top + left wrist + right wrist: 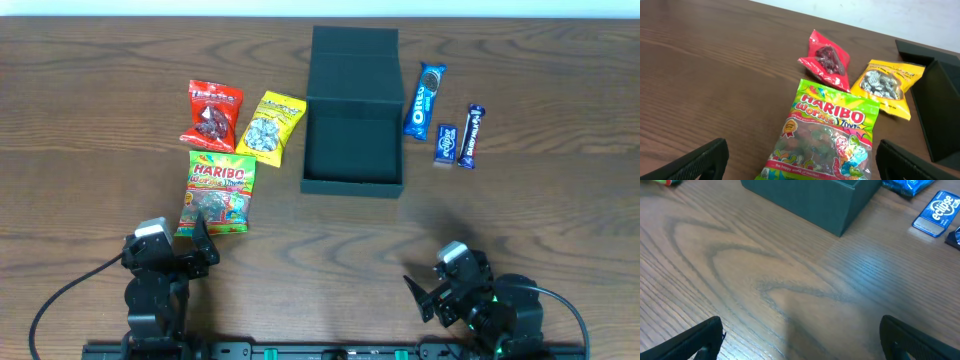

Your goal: Pack container

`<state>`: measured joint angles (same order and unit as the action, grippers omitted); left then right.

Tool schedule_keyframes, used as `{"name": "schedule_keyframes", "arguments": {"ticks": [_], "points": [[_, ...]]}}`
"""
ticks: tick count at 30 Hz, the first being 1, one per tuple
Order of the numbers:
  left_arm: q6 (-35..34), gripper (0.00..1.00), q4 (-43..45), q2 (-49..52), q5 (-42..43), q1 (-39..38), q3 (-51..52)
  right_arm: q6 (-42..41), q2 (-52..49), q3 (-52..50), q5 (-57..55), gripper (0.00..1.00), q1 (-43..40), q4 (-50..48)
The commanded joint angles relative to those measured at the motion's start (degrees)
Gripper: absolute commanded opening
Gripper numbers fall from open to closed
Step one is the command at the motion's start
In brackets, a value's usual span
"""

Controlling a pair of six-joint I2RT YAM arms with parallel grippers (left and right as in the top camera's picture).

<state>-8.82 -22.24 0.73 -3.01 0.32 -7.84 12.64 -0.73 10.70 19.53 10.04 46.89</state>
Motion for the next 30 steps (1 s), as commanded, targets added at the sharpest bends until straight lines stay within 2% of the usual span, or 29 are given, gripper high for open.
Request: {"name": "schedule_keyframes", "arguments": {"ticks": [1, 16, 19, 21, 24, 27, 30], "points": [[-0.2, 0.95, 0.0, -0.5, -0.4, 0.3, 1.3, 0.9, 0.4, -0.3, 0.3, 0.99, 0.5, 0.0], [-0.2, 0.95, 0.8, -0.5, -0.8, 0.3, 1.3, 0.9, 0.4, -0.3, 0.4, 0.99, 0.5, 0.0], [-0.7, 0.95, 0.7, -0.5, 4.6, 0.3, 1.3, 0.9, 0.4, -0.3, 0.3, 0.99, 0.5, 0.0], [-1.1, 0.95, 2.8, -0.5, 13.6, 0.3, 1.3, 0.9, 0.4, -0.3, 0.3, 0.99, 0.5, 0.0], [-1.0, 0.95, 11.1, -0.5, 22.2, 0.3, 0.9, 0.9, 0.4, -0.3, 0.3, 0.99, 0.5, 0.0], [-0.9, 0.95, 15.7, 0.4, 20.9, 0.3, -1.7, 0.9, 0.4, -0.3, 0.3, 0.99, 0.5, 0.0], [2.9, 0.95, 14.3, 4.9, 20.0, 0.3, -6.6, 0.9, 0.4, -0.3, 0.4, 0.99, 0.5, 0.0]]}}
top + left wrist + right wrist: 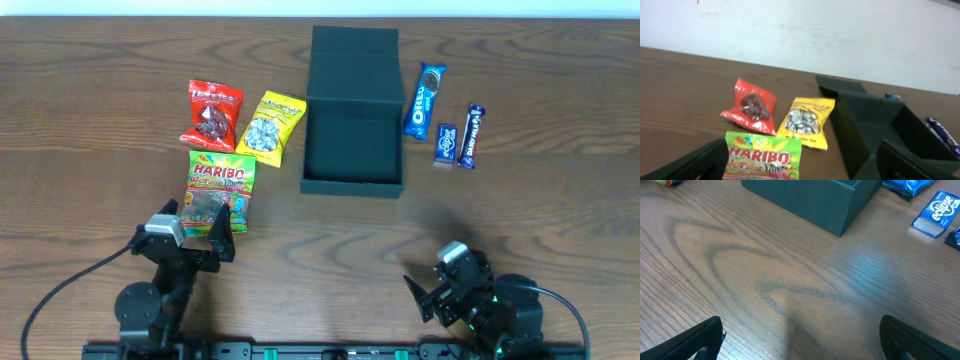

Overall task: Pack container
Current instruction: 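Reach the left gripper down and grasp the green Haribo bag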

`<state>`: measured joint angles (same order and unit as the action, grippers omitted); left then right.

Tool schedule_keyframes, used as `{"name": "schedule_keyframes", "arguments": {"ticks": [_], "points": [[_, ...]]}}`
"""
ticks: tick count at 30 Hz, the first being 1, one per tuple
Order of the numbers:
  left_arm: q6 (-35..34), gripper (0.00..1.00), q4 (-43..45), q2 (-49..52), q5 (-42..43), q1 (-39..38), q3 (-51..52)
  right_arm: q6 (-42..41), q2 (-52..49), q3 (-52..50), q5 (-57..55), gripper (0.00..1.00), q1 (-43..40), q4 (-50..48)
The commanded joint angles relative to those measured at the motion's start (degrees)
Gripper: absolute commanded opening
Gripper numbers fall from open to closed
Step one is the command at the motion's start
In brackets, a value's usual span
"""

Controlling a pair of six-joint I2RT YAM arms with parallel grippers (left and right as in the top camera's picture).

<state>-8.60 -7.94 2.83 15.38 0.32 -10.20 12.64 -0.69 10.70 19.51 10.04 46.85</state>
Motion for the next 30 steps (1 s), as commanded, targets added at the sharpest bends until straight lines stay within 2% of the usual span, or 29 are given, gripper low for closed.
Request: {"name": "schedule_keyframes", "arguments": {"ticks": [1, 7, 12, 19, 30], "points": [[4.0, 0.95, -0.5, 5.9, 1.6, 0.3, -6.6, 0.9, 0.4, -0.3, 0.4, 0.99, 0.5, 0.1], [4.8, 0.95, -4.8, 24.0, 0.6, 0.3, -19.2, 0.9, 0.4, -0.3, 0.4, 0.99, 0.5, 0.1], [5.0, 0.95, -18.5, 45.3, -1.0, 0.3, -36.6, 0.9, 0.4, -0.3, 0.4, 0.99, 0.5, 0.1], [5.0, 0.95, -36.2, 68.4, -0.9, 0.3, -54.9, 0.9, 0.4, -0.3, 0.4, 0.99, 0.5, 0.1], [4.8, 0.95, -38.6, 85.9, -1.9, 0.3, -55.4, 0.9, 0.4, -0.3, 0.4, 0.99, 0.5, 0.1]]}}
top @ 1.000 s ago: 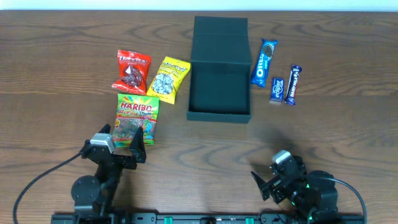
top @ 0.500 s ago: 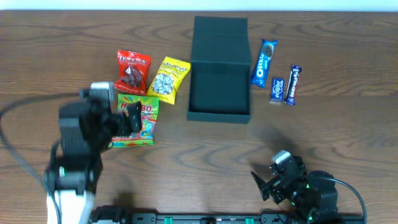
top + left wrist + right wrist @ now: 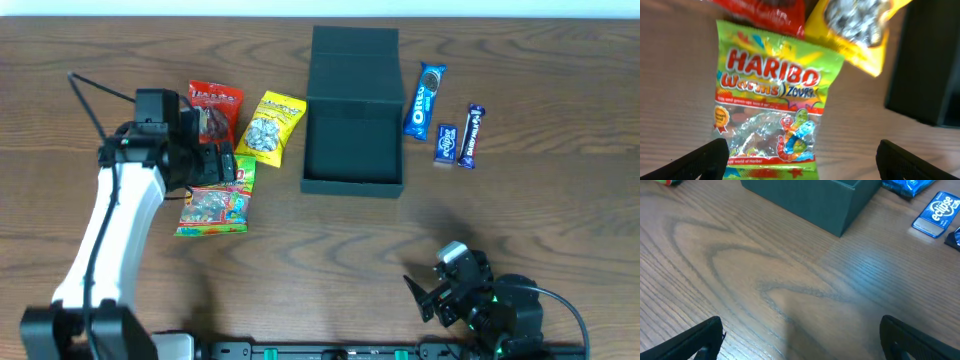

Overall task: Pack container
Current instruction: 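Reach the left gripper down and grasp the green Haribo bag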

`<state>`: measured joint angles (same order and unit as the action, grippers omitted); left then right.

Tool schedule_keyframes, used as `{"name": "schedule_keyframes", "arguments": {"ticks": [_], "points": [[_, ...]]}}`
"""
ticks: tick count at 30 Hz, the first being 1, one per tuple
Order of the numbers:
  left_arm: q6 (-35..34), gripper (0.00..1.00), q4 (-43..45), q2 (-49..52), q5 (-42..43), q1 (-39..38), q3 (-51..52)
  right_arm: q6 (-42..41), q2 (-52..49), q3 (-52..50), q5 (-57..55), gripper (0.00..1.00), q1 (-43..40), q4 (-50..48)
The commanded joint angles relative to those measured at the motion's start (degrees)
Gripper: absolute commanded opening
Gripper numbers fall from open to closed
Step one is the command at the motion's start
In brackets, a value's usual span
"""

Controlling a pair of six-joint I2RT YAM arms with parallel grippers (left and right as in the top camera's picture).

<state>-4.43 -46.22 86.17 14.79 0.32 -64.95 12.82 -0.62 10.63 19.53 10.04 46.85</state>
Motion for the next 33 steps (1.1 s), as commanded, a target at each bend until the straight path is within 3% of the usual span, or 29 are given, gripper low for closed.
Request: {"name": "schedule_keyframes", "arguments": {"ticks": [1, 9, 16, 19, 25, 33], "points": [[0.6, 0.95, -0.3, 3.8, -1.5, 0.3, -0.5, 0.7, 0.3, -0.2, 0.3, 0.99, 0.5, 0.1], [0.6, 0.95, 0.9, 13.7, -8.8, 0.3, -0.4, 0.7, 0.3, -0.2, 0.3, 0.99, 0.5, 0.1], [0.6, 1.00, 4.5, 20.5, -8.9, 0.3, -0.4, 0.7, 0.3, -0.2, 0.3, 0.99, 0.5, 0.1], [0.6, 0.78, 5.0, 22.8, -8.8, 0.3, -0.3, 0.7, 0.3, -0.2, 0.3, 0.99, 0.5, 0.1], [0.1, 0.08, 4.7, 25.5, -8.8, 0.3, -0.3, 0.7, 0.3, -0.2, 0.3, 0.99, 0.5, 0.1], [-3.6, 0.06, 0.0, 24.4, -8.8, 0.3, -0.5, 0.8, 0.3, -0.2, 0.3, 0.99, 0.5, 0.1]]}}
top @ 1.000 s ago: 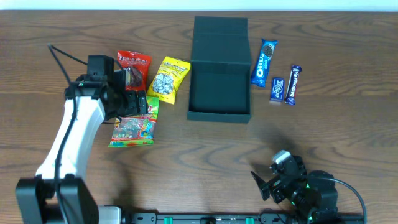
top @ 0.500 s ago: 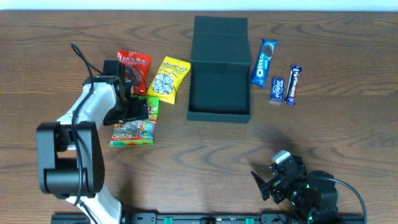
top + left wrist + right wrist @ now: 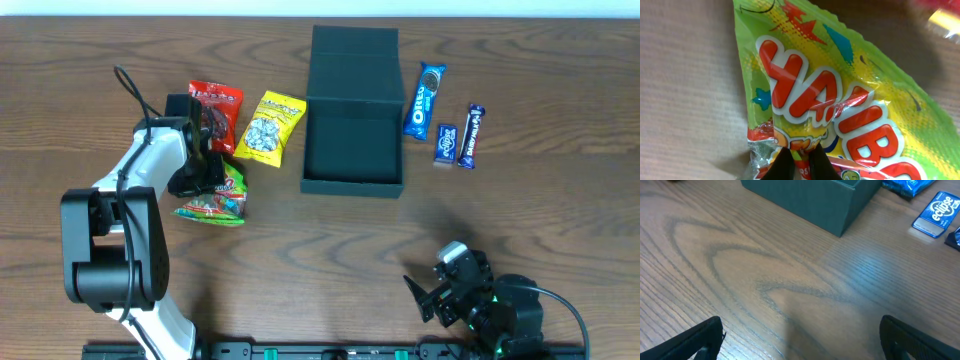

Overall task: Pack container
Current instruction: 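Reach the left gripper down and grasp the green Haribo bag, then carry the Haribo bag right and lower it into the box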

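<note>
My left gripper (image 3: 800, 159) is shut on the green Haribo worms bag (image 3: 840, 100), its two dark fingers pinching the foil. From overhead the left gripper (image 3: 206, 168) sits on the bag's upper part, and the Haribo bag (image 3: 214, 205) looks bunched up there. The dark green box (image 3: 352, 183) stands open to the right, its lid folded back. My right gripper (image 3: 800, 340) rests open near the table's front edge, its right gripper (image 3: 440, 290) fingers holding nothing.
A red snack bag (image 3: 213, 112) and a yellow snack bag (image 3: 268, 127) lie just beyond the Haribo bag. Right of the box lie an Oreo pack (image 3: 424, 100), an Eclipse gum pack (image 3: 445, 143) and a dark candy bar (image 3: 470, 136).
My left gripper was open above the flat Haribo bag. Now it is down on the bag and shut on it, and the bag is crumpled. The right arm has not moved.
Both arms sat at the front edge, grippers open, the Haribo bag flat ahead of the left one. The left arm then stood higher, facing the snacks and box. Later it hung open over the Haribo bag, and now it grips that bag.
</note>
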`<state>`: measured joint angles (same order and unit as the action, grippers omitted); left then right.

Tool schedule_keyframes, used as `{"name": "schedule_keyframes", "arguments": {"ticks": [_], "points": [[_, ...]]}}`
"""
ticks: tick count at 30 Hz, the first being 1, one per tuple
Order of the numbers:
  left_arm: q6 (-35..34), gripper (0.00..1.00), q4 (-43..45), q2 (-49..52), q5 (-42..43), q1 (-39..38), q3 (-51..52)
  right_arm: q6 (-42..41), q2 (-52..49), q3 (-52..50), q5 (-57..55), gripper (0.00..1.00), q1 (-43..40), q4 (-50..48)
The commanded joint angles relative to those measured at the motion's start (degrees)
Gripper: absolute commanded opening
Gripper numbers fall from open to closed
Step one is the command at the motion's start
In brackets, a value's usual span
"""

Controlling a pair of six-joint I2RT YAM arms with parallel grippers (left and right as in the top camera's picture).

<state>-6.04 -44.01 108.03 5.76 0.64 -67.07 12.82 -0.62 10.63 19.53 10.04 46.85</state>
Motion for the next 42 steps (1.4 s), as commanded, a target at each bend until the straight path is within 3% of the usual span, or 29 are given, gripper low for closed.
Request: {"name": "schedule_keyframes", "arguments": {"ticks": [1, 11, 17, 21, 29, 42], "points": [[-2.5, 0.06, -3.3, 1.8, 0.2, 0.0, 1.6, 0.7, 0.3, -0.2, 0.3, 0.99, 0.5, 0.1], [-10.5, 0.06, -8.9, -18.3, 0.5, -1.8, 1.6, 0.7, 0.3, -0.2, 0.4, 0.99, 0.5, 0.1], [-15.1, 0.06, -5.4, -31.4, 0.5, -10.9, 1.6, 0.7, 0.3, -0.2, 0.3, 0.99, 0.5, 0.1], [-19.0, 0.06, 2.6, -35.1, 0.3, -20.0, 1.6, 0.7, 0.3, -0.2, 0.3, 0.99, 0.5, 0.1], [-23.8, 0.06, 17.8, -29.7, 0.3, -30.1, 1.3, 0.7, 0.3, -0.2, 0.3, 0.99, 0.5, 0.1], [-20.1, 0.06, 17.3, -9.8, 3.1, -31.6, -14.6, 0.7, 0.3, -0.2, 0.3, 0.99, 0.5, 0.1]]}}
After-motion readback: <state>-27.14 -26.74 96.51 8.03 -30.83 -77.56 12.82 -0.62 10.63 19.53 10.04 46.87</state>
